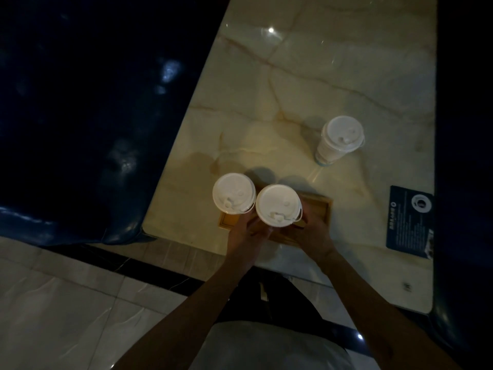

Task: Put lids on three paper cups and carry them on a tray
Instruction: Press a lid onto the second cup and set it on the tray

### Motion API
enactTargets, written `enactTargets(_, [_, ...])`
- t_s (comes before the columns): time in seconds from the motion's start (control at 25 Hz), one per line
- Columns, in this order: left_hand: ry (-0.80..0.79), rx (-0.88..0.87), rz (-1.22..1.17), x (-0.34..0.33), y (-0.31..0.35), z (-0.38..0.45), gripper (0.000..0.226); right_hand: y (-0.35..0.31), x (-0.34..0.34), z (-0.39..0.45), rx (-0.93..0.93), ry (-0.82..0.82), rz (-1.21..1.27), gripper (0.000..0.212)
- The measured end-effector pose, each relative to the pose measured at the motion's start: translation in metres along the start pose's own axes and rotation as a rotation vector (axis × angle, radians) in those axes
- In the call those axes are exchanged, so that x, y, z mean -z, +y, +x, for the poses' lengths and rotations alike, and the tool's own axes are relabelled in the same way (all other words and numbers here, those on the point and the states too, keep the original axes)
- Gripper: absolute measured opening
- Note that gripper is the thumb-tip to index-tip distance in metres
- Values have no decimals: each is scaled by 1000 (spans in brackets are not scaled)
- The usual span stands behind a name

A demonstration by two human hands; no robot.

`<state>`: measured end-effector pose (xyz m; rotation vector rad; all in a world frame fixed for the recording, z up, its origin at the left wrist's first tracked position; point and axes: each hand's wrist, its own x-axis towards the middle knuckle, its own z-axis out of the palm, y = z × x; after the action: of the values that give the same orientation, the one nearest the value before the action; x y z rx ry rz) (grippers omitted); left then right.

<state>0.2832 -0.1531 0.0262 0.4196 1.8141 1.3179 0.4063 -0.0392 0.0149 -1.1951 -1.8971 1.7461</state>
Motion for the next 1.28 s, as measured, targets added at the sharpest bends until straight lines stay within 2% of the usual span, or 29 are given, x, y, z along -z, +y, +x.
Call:
enactTargets(0.32, [14, -51, 82, 1, -3, 0, 50, 8, -2, 0, 42, 42, -68, 82])
enactTargets(0.48, [-8, -16, 149, 7, -6, 1, 49, 4, -1, -5, 39, 60, -109, 78])
enactTargets(0.64, [-67, 13, 251, 18, -13, -5, 26, 0, 2, -26, -40, 175, -250, 59])
enactTargets(0.72, [-151, 5, 380, 22, -14, -8, 21, 4, 6, -41, -118, 191, -401, 44])
enactTargets(0.8, [-334, -27, 553, 26, -12, -7, 20, 9, 11, -55, -159, 133, -512, 38])
enactTargets(0.88, [-526, -94, 764, 28, -6, -7, 24, 11, 15, -71, -207, 62, -601, 40])
enactTargets(0.96, [-641, -165, 948, 26, -2, -7, 27, 13, 22, -85, -254, -16, -691, 45])
enactTargets(1.08, [-759, -298, 1143, 12, 3, -10, 32, 14, 38, -94, -334, -158, -826, 51])
enactTargets(1.16, [-804, -321, 1230, 0, 6, -11, 40, 15, 51, -96, -363, -237, -869, 52])
enactTargets(1.28, [-816, -339, 1338, -23, 10, -9, 40, 15, 76, -93, -351, -272, -916, 52])
